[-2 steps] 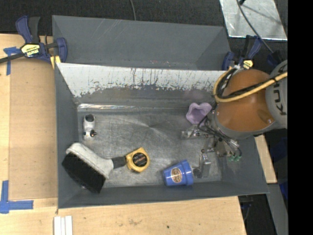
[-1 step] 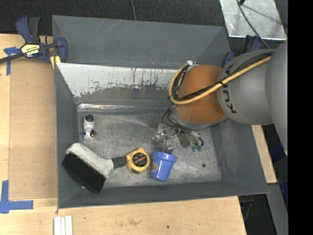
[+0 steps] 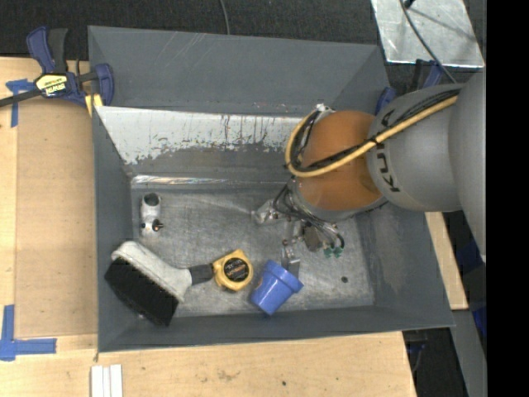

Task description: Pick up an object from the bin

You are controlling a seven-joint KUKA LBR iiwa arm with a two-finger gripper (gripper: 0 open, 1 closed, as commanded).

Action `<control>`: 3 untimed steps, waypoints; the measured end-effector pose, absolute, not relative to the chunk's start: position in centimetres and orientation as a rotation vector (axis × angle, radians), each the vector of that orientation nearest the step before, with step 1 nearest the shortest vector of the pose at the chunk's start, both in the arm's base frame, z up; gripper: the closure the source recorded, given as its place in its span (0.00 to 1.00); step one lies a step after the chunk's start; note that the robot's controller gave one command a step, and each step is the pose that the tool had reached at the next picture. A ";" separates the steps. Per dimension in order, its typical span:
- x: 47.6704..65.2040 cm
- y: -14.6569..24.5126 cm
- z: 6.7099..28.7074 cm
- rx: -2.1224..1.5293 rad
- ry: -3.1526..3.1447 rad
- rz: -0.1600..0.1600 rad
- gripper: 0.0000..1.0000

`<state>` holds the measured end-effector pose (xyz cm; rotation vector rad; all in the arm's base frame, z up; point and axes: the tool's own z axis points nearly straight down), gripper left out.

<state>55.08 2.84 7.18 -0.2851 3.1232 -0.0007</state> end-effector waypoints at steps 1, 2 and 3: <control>55.1 2.8 7.2 -0.286 3.123 -0.001 0.00; 52.1 5.1 8.4 -0.422 3.109 -0.005 0.00; 50.7 7.8 8.6 -0.842 3.016 0.001 0.00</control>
Offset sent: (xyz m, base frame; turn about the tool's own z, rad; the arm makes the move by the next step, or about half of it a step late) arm -0.0671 0.0572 0.0305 -0.2034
